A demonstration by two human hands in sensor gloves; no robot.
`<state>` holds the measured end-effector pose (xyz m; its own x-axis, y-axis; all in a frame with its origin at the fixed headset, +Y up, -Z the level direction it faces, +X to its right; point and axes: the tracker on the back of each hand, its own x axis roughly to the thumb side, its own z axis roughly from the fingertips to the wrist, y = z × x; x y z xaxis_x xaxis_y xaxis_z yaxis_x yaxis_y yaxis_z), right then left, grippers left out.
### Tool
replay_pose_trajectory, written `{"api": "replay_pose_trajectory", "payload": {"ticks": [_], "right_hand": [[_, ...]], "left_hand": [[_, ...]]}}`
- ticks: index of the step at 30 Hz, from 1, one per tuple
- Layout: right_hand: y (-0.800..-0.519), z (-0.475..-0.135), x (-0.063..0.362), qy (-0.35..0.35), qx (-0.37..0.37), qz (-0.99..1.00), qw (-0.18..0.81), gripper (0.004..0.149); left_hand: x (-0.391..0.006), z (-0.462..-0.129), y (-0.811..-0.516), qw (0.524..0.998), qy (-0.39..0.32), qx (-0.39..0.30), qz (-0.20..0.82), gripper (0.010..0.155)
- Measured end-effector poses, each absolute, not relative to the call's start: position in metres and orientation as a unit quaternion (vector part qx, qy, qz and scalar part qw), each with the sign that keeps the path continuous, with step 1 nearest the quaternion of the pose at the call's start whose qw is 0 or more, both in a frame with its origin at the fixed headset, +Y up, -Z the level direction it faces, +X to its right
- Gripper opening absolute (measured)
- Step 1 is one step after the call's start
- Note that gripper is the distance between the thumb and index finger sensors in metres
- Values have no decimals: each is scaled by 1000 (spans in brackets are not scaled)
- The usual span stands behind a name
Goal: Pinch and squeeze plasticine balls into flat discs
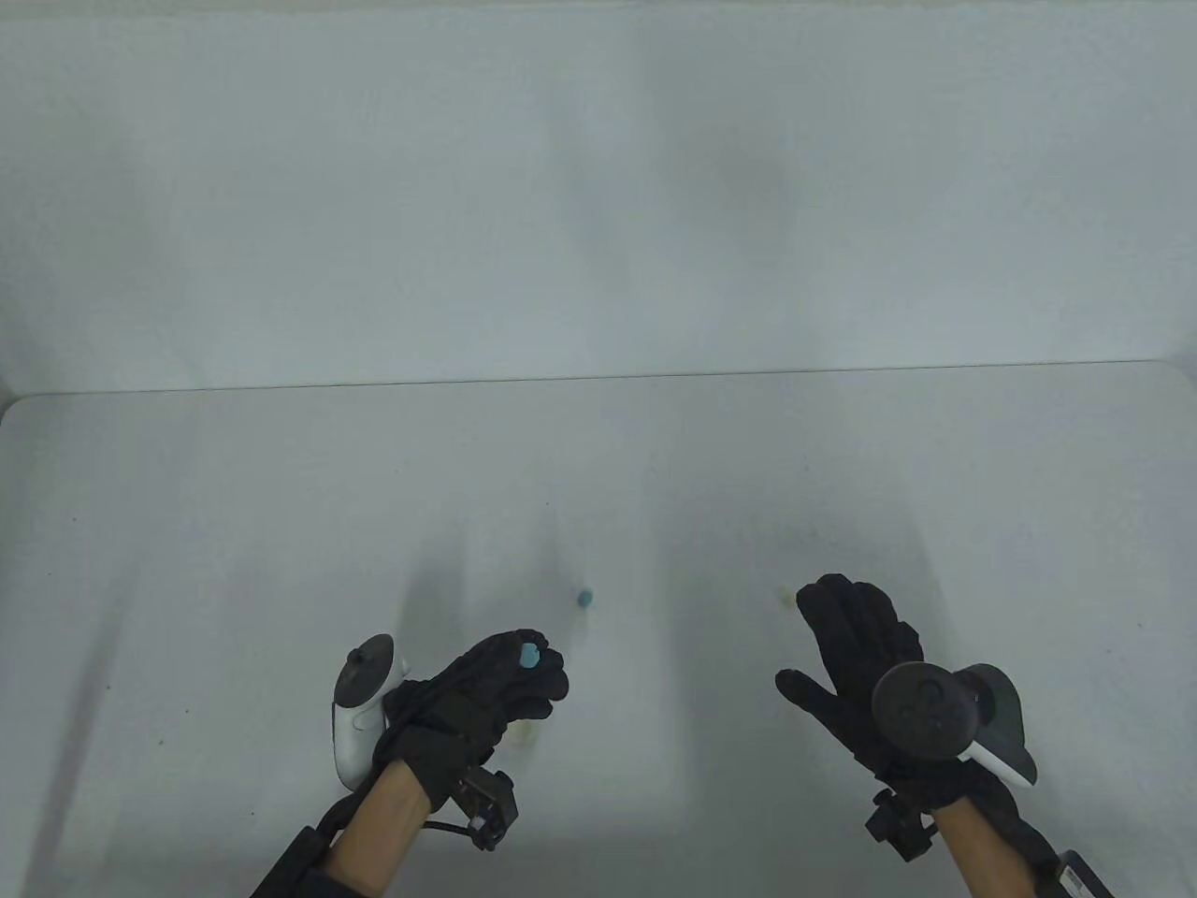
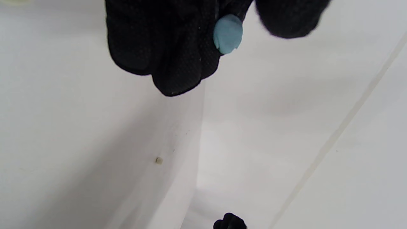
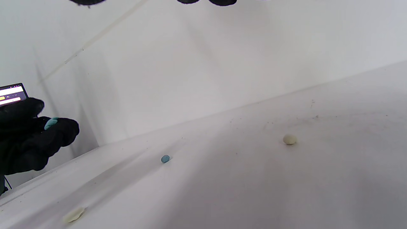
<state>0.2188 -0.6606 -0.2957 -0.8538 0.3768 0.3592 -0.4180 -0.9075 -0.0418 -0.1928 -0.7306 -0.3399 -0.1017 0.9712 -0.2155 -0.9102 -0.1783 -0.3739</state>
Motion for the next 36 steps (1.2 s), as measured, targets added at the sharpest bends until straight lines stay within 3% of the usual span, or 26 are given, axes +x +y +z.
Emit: {"api": "replay_pose_trajectory", "payload": {"ticks": [7, 16, 20, 24, 30, 36], "right_hand": [[-661, -295, 218, -57, 175, 962, 202, 80], [-661, -295, 218, -61, 175, 961, 204, 80], [-661, -295, 218, -61, 175, 962, 203, 80], [-661, -295, 218, -59, 175, 961, 204, 80], [-661, -295, 218, -58, 176, 962, 202, 80], [-662, -296, 214, -59, 175, 962, 201, 80]], "left_hand": [[-193, -339, -726, 686, -60, -180, 702, 48], [-194, -340, -723, 711, -69, -177, 677, 59], [-193, -340, -732, 676, -57, -212, 703, 59], [-191, -339, -736, 637, -66, -238, 730, 77], [-188, -340, -729, 690, -70, -238, 680, 50], [-191, -340, -728, 704, -67, -229, 669, 42]]}}
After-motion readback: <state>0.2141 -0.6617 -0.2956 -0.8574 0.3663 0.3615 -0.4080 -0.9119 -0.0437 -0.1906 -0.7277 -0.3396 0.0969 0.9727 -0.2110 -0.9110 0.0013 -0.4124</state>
